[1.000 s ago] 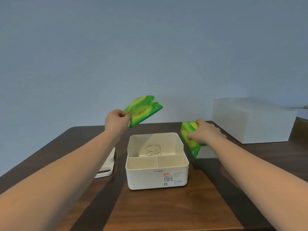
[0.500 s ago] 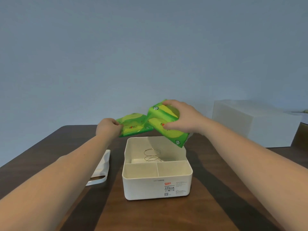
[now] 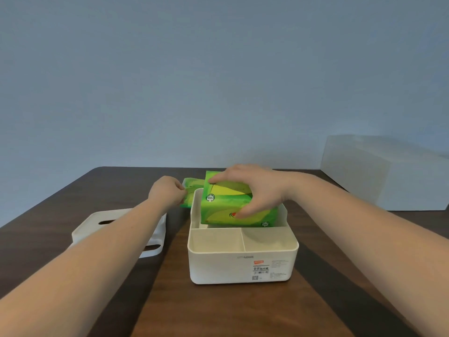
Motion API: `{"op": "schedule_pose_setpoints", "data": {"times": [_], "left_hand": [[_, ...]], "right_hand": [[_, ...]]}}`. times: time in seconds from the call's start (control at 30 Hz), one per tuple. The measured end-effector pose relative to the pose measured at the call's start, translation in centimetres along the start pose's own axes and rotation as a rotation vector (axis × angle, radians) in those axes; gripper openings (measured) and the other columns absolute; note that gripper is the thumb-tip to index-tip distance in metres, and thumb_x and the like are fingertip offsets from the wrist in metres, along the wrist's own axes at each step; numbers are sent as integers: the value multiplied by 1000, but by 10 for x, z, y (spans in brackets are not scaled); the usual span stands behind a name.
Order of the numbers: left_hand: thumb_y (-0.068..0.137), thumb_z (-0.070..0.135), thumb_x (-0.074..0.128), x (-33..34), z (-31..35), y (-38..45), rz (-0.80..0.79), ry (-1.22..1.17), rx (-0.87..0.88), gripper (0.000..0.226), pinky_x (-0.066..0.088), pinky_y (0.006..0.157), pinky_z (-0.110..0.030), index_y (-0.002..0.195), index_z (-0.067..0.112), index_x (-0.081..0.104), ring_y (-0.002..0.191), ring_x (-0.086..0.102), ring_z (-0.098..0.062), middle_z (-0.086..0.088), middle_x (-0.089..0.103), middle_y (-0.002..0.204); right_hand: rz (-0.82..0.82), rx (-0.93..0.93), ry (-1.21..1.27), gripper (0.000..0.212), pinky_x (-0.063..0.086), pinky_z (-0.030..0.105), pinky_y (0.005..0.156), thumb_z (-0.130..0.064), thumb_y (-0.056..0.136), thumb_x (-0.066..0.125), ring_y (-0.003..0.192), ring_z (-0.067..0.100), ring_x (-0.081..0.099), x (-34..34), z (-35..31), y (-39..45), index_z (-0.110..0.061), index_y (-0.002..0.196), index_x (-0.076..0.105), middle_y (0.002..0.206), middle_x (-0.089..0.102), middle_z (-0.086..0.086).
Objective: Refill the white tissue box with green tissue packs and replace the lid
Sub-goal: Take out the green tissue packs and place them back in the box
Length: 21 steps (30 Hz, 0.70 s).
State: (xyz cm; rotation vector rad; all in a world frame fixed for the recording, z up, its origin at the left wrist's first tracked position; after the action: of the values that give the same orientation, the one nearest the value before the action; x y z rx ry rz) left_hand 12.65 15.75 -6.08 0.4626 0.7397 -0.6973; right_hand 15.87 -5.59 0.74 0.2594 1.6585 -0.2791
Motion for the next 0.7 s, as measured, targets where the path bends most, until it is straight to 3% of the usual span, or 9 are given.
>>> {"op": "schedule_pose_setpoints", "data": {"times": [0.13,0.27,0.37,0.57,0.7], "left_hand": [[82,21,63,3,-2,-3,-13,28,-1,13,61,78,-36,82,12,73,67,66,-21,-1,69,65],[84,20,61,-4,-4,-6,-10,18,-14,18,60,82,-40,91,10,73,86,70,-26,-9,73,87],[86,20,57,-15,-11,-7,2,17,-29,20,60,82,-42,94,9,72,89,70,-28,-12,73,90],[88,23,53,-49,-31,-13,68,38,-53,23,57,86,-42,98,11,70,93,66,-27,-9,72,95],[92,26,51,-73,-50,-23,115,123,-97,24,50,76,-33,100,12,67,88,60,-23,-4,67,97]], "right_hand": [[-91,15,-105,80,33,53,107,-47,78,70,135,22,30,19,-1,5,-54,142,23,150,31,-9],[-92,27,-5,77,35,49,110,-48,77,70,135,20,32,23,2,7,-53,141,27,148,34,-8],[-83,40,44,67,31,40,115,-46,81,69,139,15,32,19,-1,4,-46,140,38,151,36,-11],[140,120,246,43,37,27,105,-48,90,56,127,11,50,-14,-15,5,-28,129,58,137,57,-9],[292,168,347,32,47,33,100,-43,91,57,112,16,60,-23,-31,22,-21,111,69,118,68,-1]]}}
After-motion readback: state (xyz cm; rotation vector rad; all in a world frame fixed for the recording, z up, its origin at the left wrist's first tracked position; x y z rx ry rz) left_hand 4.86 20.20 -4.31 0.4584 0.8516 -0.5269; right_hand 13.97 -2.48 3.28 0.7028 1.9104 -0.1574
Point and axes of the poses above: each hand's wrist, its own y-axis towards the middle knuckle, its own x-axis out of the palm, z = x × y, the point moved 8 cm from there along y, towards the middle knuckle
